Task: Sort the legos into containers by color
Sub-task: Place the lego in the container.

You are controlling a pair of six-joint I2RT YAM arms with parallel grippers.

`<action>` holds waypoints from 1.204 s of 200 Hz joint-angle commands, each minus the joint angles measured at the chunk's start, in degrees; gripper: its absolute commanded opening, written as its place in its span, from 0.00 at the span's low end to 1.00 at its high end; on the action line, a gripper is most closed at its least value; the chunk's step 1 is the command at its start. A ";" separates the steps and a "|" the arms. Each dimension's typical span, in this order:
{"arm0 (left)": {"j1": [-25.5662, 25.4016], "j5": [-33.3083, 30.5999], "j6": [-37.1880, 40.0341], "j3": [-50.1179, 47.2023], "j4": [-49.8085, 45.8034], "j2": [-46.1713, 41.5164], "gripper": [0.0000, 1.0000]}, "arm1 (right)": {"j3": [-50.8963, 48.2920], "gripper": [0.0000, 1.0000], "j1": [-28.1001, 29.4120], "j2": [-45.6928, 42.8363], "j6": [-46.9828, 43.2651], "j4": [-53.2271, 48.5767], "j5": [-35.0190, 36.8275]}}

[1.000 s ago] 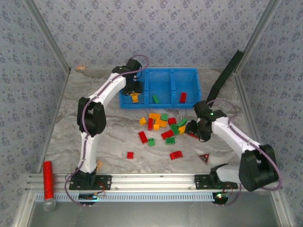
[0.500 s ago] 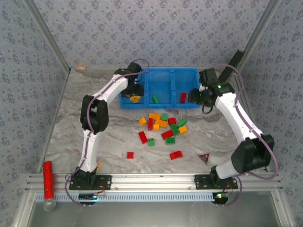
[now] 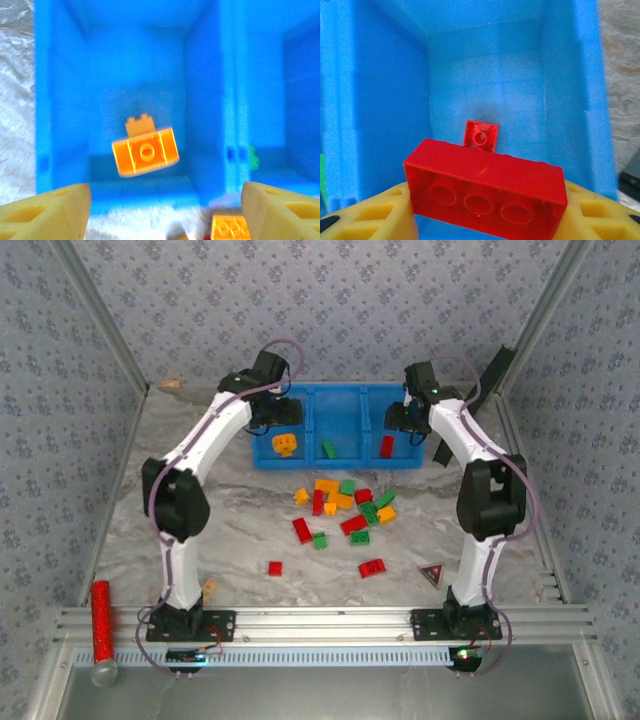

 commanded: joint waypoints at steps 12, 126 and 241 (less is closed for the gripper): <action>-5.18 1.32 -2.85 -13.15 -4.41 -10.25 0.78 | 3.63 0.49 -0.43 3.74 -1.67 0.96 -1.41; -23.82 8.40 -20.83 -40.66 -1.10 -21.24 0.78 | 4.61 0.57 -0.19 9.48 -2.91 1.85 -3.60; -30.01 9.75 -25.80 -40.41 5.38 -11.84 0.77 | 3.24 0.75 -0.37 6.23 -4.32 1.57 -5.83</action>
